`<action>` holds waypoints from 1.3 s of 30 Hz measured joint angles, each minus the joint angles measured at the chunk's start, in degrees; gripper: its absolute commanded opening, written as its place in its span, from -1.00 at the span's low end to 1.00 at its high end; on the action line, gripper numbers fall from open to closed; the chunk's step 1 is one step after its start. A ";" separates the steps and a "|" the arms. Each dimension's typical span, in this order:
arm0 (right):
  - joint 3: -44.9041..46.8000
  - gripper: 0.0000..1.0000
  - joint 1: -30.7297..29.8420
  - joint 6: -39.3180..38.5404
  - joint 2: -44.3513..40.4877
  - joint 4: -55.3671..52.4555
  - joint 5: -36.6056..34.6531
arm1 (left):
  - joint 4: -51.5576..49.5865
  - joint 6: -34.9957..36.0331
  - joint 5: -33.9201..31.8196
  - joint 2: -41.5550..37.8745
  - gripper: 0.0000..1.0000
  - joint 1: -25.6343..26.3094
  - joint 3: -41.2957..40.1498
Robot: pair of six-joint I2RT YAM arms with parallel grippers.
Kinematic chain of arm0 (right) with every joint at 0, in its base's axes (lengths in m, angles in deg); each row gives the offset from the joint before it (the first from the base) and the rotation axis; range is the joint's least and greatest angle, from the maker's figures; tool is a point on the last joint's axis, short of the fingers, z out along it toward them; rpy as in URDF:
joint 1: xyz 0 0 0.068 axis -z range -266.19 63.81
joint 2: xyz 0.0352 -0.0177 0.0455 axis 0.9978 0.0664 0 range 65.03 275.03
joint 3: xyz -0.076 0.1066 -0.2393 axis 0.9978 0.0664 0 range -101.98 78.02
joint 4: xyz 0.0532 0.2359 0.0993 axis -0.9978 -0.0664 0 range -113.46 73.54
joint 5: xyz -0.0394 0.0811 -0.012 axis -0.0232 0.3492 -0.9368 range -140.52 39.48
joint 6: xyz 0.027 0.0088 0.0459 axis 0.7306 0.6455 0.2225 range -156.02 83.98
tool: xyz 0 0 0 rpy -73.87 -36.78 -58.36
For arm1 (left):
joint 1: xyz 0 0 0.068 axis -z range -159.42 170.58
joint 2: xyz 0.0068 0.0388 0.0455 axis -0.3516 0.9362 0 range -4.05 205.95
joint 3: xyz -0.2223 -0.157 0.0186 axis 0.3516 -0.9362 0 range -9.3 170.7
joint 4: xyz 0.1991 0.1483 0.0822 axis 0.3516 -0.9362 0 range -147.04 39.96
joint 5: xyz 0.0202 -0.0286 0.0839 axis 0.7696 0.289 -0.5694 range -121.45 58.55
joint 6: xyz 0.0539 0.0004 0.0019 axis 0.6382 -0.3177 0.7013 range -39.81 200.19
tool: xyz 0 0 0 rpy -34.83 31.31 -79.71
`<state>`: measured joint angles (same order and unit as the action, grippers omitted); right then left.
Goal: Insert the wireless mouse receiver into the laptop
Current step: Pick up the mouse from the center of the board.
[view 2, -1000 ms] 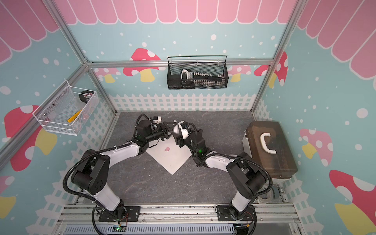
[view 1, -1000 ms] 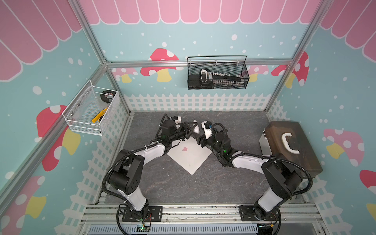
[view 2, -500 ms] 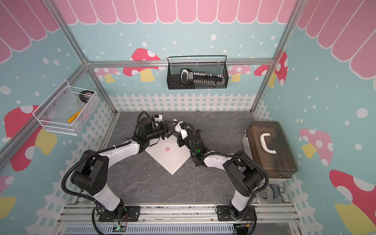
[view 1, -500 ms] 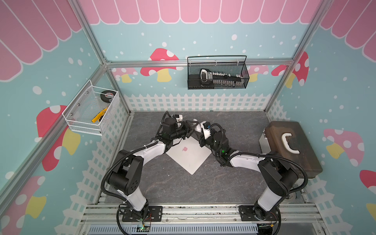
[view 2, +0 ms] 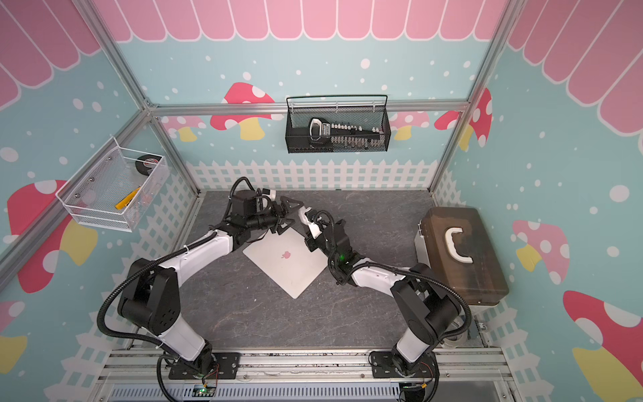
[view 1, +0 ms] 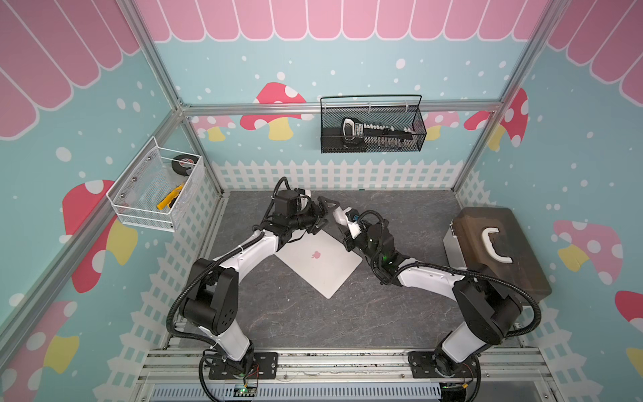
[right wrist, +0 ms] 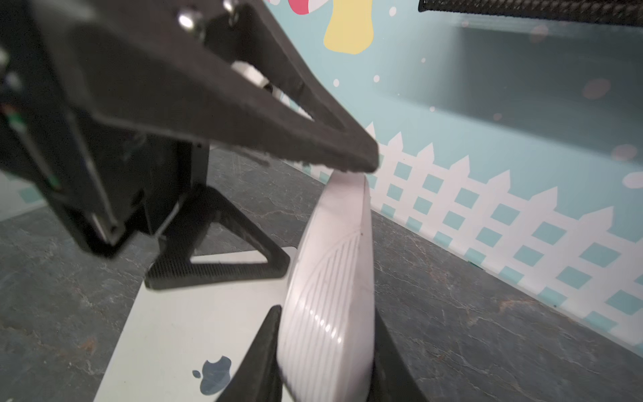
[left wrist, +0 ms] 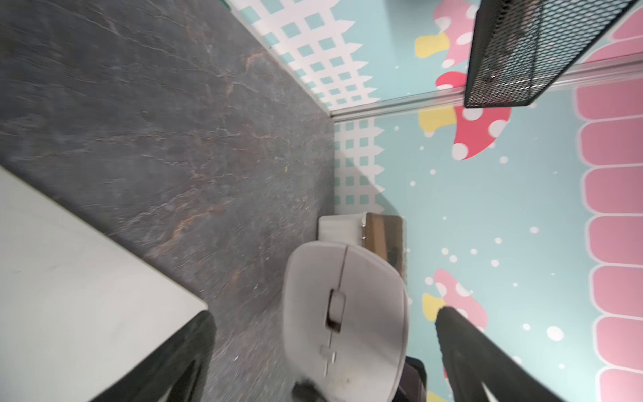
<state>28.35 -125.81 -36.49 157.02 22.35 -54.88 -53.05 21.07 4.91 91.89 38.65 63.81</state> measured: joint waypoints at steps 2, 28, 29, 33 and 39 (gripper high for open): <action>0.42 -0.52 -0.83 -5.03 -0.98 -1.53 -2.40 | -11.54 5.16 0.59 0.96 0.98 -2.16 7.89; 8.41 -0.51 -16.65 -53.94 8.02 16.50 -29.73 | -39.67 20.28 10.01 8.85 0.47 -1.14 11.37; 8.39 -0.51 -16.70 -53.99 8.02 16.85 -29.90 | -39.10 20.09 10.25 8.85 0.40 -1.05 11.37; 8.24 -0.51 -16.70 -54.10 8.02 17.90 -30.60 | -38.03 19.58 10.93 8.85 0.16 -1.07 11.37; 8.24 -0.47 -16.76 -54.84 8.02 17.97 -30.75 | -36.92 19.23 12.24 8.85 -0.14 -1.05 11.37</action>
<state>36.59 -142.57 -91.33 165.04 40.31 -85.64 -89.96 40.31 17.15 100.75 37.60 75.17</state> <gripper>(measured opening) 0.295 0.466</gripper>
